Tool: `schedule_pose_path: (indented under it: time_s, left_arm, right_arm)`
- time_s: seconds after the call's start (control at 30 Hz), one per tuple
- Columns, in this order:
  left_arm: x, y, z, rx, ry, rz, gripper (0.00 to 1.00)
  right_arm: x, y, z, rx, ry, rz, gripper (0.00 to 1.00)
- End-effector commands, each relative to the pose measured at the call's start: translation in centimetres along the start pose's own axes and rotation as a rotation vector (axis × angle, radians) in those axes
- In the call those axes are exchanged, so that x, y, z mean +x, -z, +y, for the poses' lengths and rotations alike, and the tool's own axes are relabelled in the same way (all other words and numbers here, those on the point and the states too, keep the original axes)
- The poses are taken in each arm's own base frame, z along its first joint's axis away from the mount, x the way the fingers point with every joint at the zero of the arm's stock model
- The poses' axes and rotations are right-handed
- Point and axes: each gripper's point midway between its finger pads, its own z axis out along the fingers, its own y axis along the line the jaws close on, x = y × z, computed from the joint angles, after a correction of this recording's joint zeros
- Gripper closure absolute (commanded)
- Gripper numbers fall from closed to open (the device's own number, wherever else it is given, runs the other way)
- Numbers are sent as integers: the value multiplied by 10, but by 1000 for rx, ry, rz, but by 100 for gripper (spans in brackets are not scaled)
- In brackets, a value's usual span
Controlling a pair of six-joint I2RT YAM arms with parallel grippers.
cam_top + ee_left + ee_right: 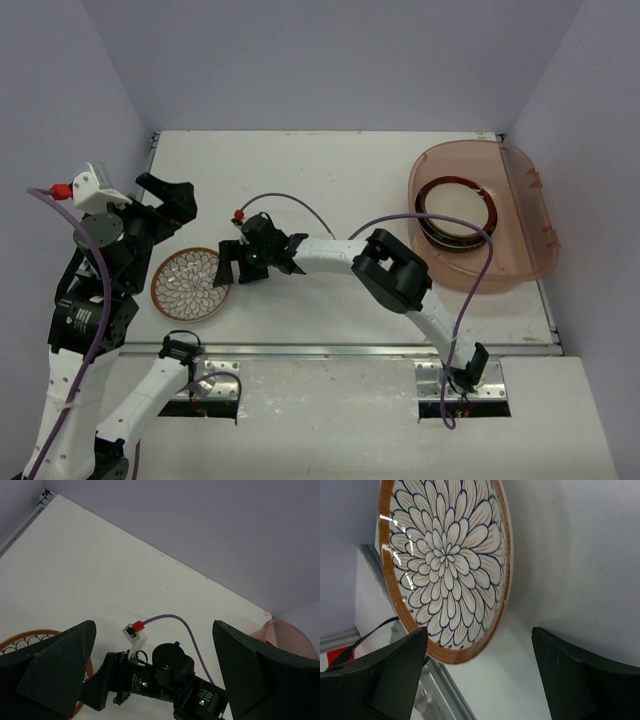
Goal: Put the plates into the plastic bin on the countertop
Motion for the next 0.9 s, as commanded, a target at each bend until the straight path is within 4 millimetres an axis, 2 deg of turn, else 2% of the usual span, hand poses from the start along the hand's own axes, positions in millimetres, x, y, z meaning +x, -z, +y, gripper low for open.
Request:
schedule_pose_path:
  time_s: [0.0, 0.13, 0.2, 0.27, 0.3, 0.4, 0.43, 0.5, 0.53, 0.57, 0.6, 0.63, 0.67, 0.7, 0.73, 0.77, 0.83, 0.87]
  left_arm:
    - [-4, 0, 2, 6, -41, -28, 0]
    - [2, -1, 3, 17, -48, -18, 0]
    - [5, -1, 4, 16, -53, -13, 0]
    - [9, -2, 7, 11, -63, -2, 0]
    - [11, -2, 8, 8, -67, 2, 0]
    - [17, -2, 12, 4, -80, 14, 0]
    - [18, -2, 12, 6, -81, 17, 0]
    - [30, -3, 17, 13, -108, 37, 0]
    - [34, -4, 18, 20, -118, 39, 0]
    - [35, -6, 17, 31, -125, 30, 0]
    - [49, -12, 24, 34, -154, 40, 0]
    - [61, -16, 33, 9, -164, 53, 0]
    - [63, -19, 39, -19, -156, 46, 0]
    - [72, -20, 44, -29, -142, 60, 0]
    - [77, -21, 46, -34, -131, 65, 0]
    - [79, -22, 46, -32, -120, 63, 0]
    - [86, -25, 48, -27, -109, 71, 0]
    - [90, -27, 48, -23, -107, 77, 0]
  right_arm:
    - [2, -24, -16, 27, -81, 20, 21]
    - [6, -37, -39, 119, -159, 20, 44]
    - [9, -41, -46, 140, -185, 27, 65]
    - [9, -42, -46, 145, -184, 38, 94]
    - [7, -41, -43, 141, -181, 38, 100]
    - [-13, -24, -23, 89, -167, 8, 100]
    - [-13, -22, -26, 91, -173, 14, 100]
    - [-55, 17, 13, 2, -124, -68, 100]
    - [-68, 33, 24, -19, -103, -98, 100]
    - [-79, 43, 24, -26, -96, -117, 100]
    - [-103, 72, 40, -65, -82, -163, 100]
    - [-118, 97, 53, -104, -75, -181, 100]
    - [-136, 118, 48, -104, -85, -205, 100]
    - [-161, 151, 49, -107, -83, -266, 100]
    - [-170, 172, 54, -99, -70, -297, 100]
    - [-184, 193, 47, -81, -69, -335, 100]
    - [-196, 221, 32, -42, -91, -364, 100]
    - [-209, 256, 15, -6, -115, -411, 100]
